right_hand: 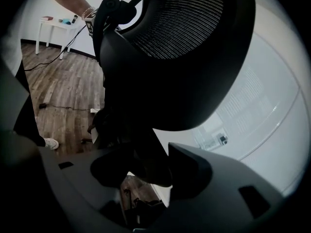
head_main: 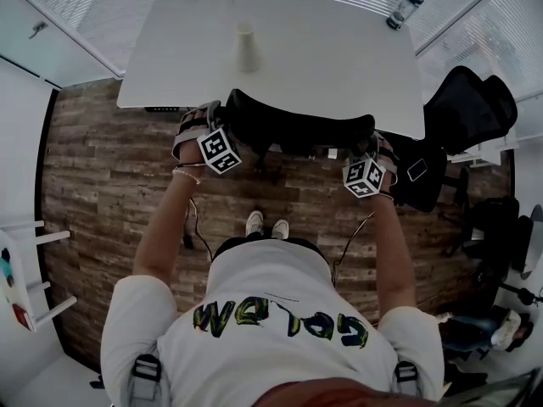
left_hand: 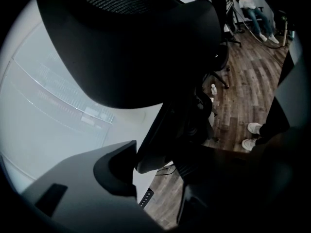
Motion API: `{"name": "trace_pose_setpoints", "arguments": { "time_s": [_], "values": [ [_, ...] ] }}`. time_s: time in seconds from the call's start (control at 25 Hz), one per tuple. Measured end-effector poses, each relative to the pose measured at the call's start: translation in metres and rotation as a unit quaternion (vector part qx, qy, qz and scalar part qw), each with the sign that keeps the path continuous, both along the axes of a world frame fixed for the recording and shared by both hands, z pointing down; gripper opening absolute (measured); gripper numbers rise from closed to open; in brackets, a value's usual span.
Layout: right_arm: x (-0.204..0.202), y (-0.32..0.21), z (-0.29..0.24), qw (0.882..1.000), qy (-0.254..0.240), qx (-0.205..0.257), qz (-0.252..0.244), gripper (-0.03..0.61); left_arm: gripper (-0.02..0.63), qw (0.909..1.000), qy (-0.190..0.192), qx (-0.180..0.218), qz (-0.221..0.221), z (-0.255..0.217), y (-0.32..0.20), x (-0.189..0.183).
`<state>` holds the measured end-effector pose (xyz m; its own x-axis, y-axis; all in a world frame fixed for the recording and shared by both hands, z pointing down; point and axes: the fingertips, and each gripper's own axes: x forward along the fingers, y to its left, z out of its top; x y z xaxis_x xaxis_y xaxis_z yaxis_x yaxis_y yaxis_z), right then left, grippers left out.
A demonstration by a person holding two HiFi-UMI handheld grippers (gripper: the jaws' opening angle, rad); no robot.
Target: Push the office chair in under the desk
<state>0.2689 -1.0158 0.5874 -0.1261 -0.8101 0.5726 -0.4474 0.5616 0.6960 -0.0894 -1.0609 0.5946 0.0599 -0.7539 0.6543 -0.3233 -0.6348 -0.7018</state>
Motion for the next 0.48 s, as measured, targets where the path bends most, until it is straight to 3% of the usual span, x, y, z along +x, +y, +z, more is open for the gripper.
{"name": "trace_pose_setpoints", "arguments": {
  "time_s": [0.48],
  "values": [
    [0.0077,-0.0085,0.0014,1.000,0.002,0.003,-0.005,0.224,0.232,0.9999,-0.006,0.000,-0.013,0.0019,-0.0009,0.0066]
  ]
}}
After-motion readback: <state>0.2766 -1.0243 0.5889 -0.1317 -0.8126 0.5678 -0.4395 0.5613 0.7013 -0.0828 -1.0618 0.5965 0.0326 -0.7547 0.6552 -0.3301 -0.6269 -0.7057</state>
